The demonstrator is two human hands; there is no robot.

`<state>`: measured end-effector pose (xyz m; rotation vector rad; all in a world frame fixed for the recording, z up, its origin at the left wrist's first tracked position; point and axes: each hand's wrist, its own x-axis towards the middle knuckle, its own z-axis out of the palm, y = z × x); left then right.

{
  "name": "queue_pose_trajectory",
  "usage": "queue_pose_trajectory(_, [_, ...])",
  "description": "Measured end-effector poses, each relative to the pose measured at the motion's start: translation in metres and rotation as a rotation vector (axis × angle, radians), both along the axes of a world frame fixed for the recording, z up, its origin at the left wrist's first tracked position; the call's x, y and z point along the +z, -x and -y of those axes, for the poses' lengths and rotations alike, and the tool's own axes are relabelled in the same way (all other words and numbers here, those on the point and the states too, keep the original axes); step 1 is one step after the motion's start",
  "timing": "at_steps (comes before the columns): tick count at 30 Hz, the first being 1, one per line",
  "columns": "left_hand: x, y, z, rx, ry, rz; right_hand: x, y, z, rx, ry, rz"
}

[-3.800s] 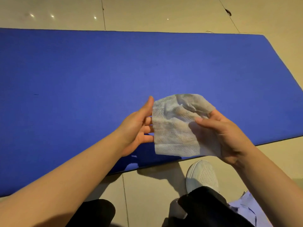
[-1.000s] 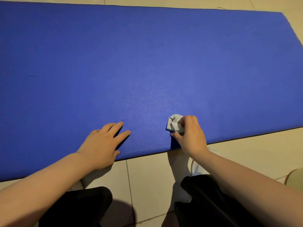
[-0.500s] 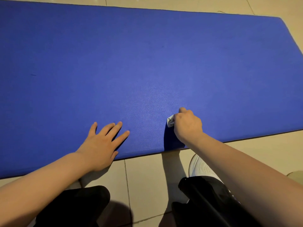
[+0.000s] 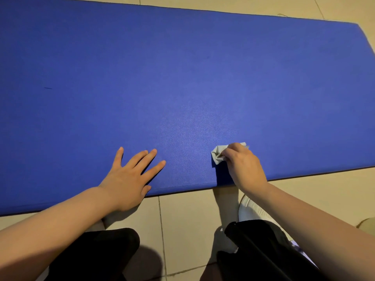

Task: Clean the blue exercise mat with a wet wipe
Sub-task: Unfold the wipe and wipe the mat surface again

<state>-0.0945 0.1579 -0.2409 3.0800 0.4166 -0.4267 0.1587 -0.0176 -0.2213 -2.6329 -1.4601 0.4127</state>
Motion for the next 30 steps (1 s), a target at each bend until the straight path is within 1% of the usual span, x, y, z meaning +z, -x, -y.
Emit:
queue_pose_trajectory(3, [-0.005,0.002,0.001,-0.019,0.002,0.085,-0.007,-0.001,0.016,0.06,-0.002,-0.032])
queue_pose_trajectory(7, [-0.008,0.003,0.004,0.01,0.036,0.068,-0.012,-0.003,0.016,0.093,-0.027,0.009])
queue_pose_trajectory(10, [-0.011,0.004,0.004,0.009,0.061,0.039,-0.014,0.0,0.008,0.038,-0.032,0.029])
queue_pose_trajectory(13, [-0.01,0.006,0.0,0.002,0.089,0.051,-0.02,0.019,0.003,-0.134,-0.067,-0.01])
queue_pose_trajectory(15, [-0.006,0.006,-0.005,0.007,0.085,0.049,-0.02,0.037,-0.004,-0.4,-0.177,-0.066])
queue_pose_trajectory(16, [-0.004,0.007,-0.008,0.043,0.089,0.049,-0.018,0.046,-0.01,-0.55,-0.245,-0.058])
queue_pose_trajectory(17, [-0.003,0.013,-0.011,0.094,0.1,0.055,-0.016,0.058,-0.015,-0.652,-0.31,-0.052])
queue_pose_trajectory(18, [-0.003,0.022,-0.013,0.153,0.114,0.06,-0.016,0.075,-0.018,-0.64,-0.362,-0.06])
queue_pose_trajectory(19, [-0.003,0.035,-0.013,0.2,0.119,0.059,-0.014,0.094,-0.022,-0.557,-0.415,-0.114])
queue_pose_trajectory(21, [-0.01,0.064,-0.01,0.22,0.093,0.043,-0.017,0.135,-0.025,-0.248,-0.405,-0.201])
queue_pose_trajectory(23, [-0.018,0.085,-0.011,0.195,0.079,0.029,-0.028,0.156,-0.021,0.029,-0.368,-0.159])
queue_pose_trajectory(24, [-0.02,0.089,-0.012,0.19,0.082,0.032,-0.03,0.153,-0.019,0.125,-0.348,-0.132])
queue_pose_trajectory(25, [-0.021,0.09,-0.014,0.189,0.087,0.036,-0.032,0.143,-0.018,0.173,-0.334,-0.116])
queue_pose_trajectory(26, [-0.022,0.089,-0.014,0.189,0.086,0.037,-0.035,0.13,-0.012,0.161,-0.316,-0.102])
queue_pose_trajectory(28, [-0.024,0.09,-0.014,0.189,0.07,0.041,-0.035,0.101,0.009,-0.015,-0.27,-0.092])
queue_pose_trajectory(30, [-0.028,0.091,-0.013,0.175,0.046,0.051,-0.032,0.075,0.036,-0.225,-0.252,-0.018])
